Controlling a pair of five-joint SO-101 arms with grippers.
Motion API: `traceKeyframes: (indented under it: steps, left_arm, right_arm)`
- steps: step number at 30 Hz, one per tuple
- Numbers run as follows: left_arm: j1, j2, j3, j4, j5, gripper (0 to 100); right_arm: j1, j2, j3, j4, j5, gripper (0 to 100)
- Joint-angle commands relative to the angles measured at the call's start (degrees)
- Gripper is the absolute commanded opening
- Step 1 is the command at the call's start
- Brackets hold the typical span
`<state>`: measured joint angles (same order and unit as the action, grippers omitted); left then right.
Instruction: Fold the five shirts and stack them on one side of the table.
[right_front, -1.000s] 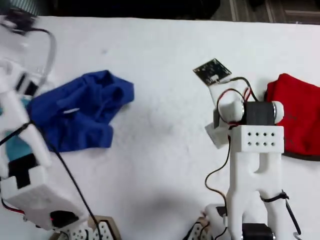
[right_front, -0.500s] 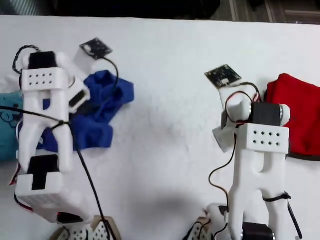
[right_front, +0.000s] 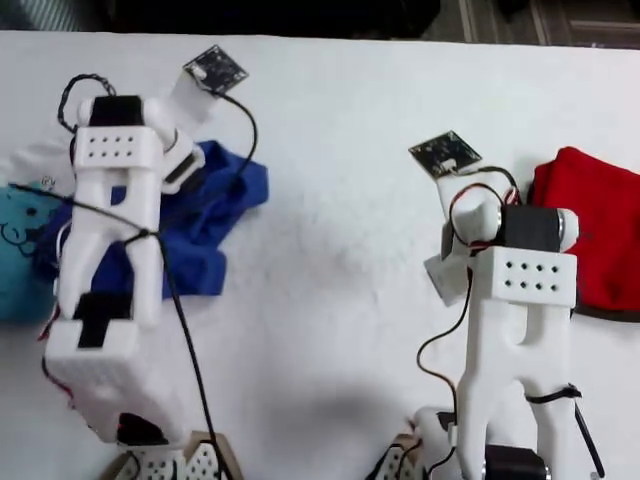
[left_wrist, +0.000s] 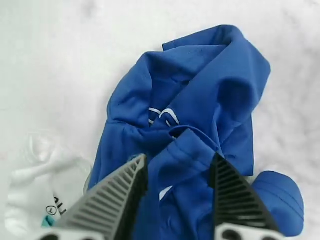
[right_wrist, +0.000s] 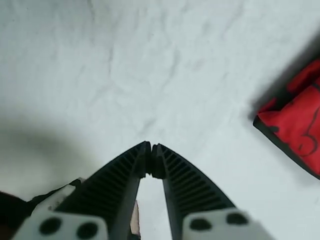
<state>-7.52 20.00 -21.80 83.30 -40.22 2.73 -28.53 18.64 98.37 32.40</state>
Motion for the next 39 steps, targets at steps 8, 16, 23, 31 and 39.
traceKeyframes:
  steps: [8, 16, 23, 31, 39]
  left_arm:
    - [1.01, 23.08, -35.52, 18.02, -6.15, 21]
    - [-0.04, 27.38, -39.03, 19.25, -11.6, 2]
    - [0.13, 18.77, -39.21, 19.25, -6.77, 2]
    - [-2.33, 2.59, -39.03, 19.25, 2.46, 2]
    - [-8.57, -9.98, -32.79, 19.25, 6.68, 2]
  right_arm:
    - [0.31, -1.54, -0.18, 0.13, -0.26, 1.8]
    - [0.4, -1.54, -0.18, 0.13, -0.35, 1.8]
    - [0.31, -1.54, -0.18, 0.13, -0.35, 1.8]
    - [0.22, -1.54, -0.35, 0.13, -0.35, 1.8]
    - [0.22, -1.54, -0.44, 0.04, -0.35, 1.8]
